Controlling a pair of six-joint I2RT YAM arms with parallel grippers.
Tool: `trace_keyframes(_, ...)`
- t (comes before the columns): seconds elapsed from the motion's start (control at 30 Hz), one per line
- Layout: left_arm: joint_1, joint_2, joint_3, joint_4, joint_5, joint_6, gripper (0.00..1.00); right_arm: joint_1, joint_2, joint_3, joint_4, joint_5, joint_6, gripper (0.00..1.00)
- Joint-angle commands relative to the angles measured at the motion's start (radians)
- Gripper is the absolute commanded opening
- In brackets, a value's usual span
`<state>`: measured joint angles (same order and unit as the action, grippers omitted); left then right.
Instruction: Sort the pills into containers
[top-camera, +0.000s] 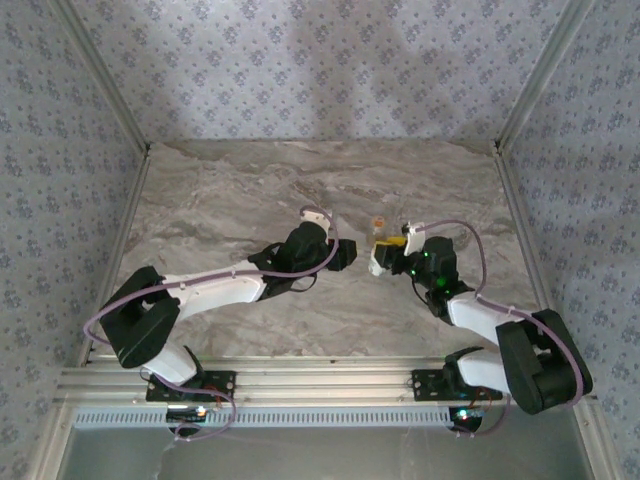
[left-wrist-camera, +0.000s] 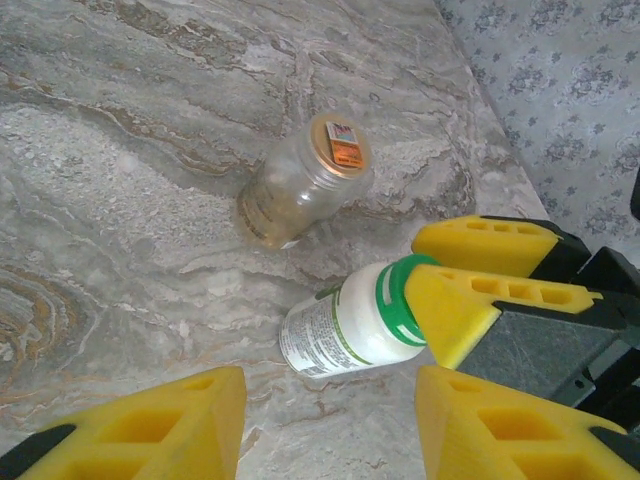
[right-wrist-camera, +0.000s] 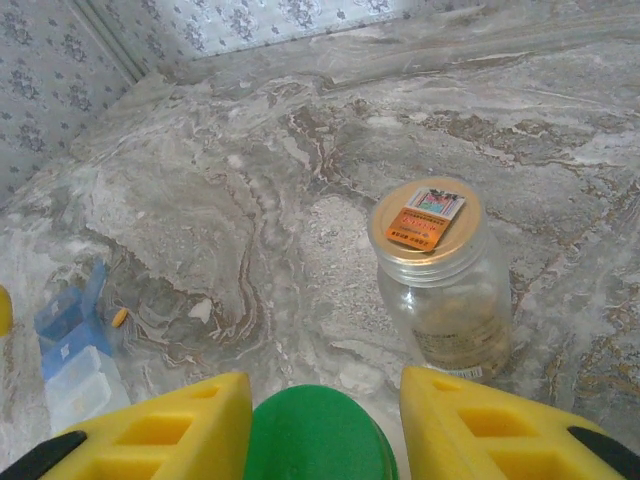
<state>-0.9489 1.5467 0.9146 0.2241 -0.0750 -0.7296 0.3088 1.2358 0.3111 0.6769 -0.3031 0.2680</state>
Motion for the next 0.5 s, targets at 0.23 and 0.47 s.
trace_keyframes(0.23,-0.004,0.048,0.012,0.038,0.049,0.001,0.49,-0.033,0.062,-0.047,0.116,0.000,0.021,0.40)
trace_keyframes(0.47,-0.007,0.061,0.015,0.044,0.053,-0.005,0.48,-0.030,0.117,-0.098,0.168,0.028,0.069,0.36)
